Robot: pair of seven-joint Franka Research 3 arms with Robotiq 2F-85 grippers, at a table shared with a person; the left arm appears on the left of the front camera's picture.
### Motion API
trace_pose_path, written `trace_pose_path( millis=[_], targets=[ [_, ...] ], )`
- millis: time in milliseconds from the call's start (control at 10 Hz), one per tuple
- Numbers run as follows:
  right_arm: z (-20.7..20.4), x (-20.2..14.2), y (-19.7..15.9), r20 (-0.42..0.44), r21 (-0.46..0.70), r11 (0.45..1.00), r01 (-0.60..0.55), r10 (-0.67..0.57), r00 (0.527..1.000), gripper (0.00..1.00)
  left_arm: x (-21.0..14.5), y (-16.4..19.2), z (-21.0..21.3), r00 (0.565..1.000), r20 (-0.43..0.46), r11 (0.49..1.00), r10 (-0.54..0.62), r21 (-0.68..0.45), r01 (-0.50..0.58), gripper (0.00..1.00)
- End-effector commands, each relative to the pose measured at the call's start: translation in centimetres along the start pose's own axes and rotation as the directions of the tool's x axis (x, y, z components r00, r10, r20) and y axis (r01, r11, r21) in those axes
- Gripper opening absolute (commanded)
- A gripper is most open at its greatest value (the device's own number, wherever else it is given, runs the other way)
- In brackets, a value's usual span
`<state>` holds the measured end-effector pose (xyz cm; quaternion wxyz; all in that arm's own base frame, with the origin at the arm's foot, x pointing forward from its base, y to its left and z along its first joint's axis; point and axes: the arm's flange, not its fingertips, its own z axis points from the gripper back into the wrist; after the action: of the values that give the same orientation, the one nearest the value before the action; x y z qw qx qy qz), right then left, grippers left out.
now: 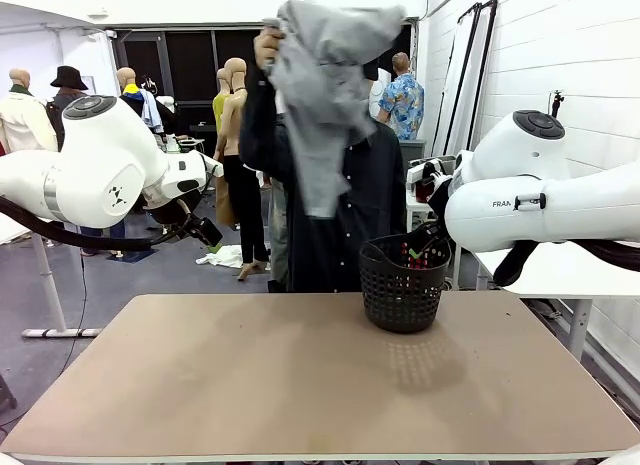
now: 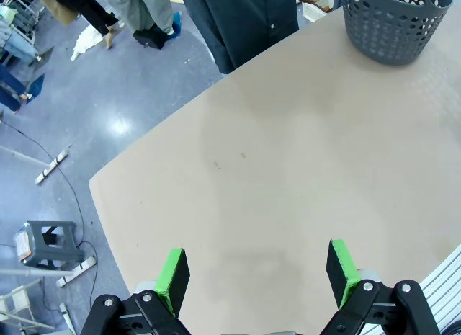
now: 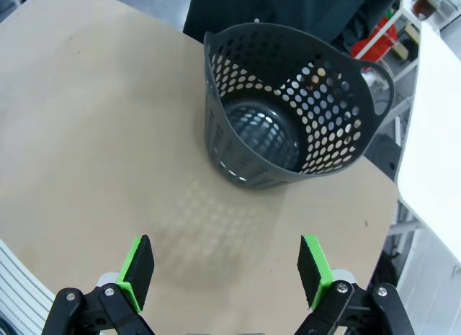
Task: Fold the training pants.
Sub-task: Grab both ends of the Training pants handed by a person.
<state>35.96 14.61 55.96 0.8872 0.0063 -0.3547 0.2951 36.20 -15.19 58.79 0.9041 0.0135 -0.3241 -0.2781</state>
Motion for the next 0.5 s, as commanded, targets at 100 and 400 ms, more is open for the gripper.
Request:
trace_pose_path(
  millis=[100, 400],
  targets=[
    [0.04, 0.18, -0.03, -0.003, 0.001, 1.000, -0.003, 0.003, 1.000, 1.00, 0.04, 0.04, 0.01, 1.000, 0.003, 1.000, -0.008, 0.002, 0.008, 1.00],
    [0.04, 0.18, -0.03, -0.003, 0.001, 1.000, -0.003, 0.003, 1.000, 1.00, 0.04, 0.04, 0.01, 1.000, 0.003, 1.000, -0.008, 0.002, 0.008, 1.00]
  ],
)
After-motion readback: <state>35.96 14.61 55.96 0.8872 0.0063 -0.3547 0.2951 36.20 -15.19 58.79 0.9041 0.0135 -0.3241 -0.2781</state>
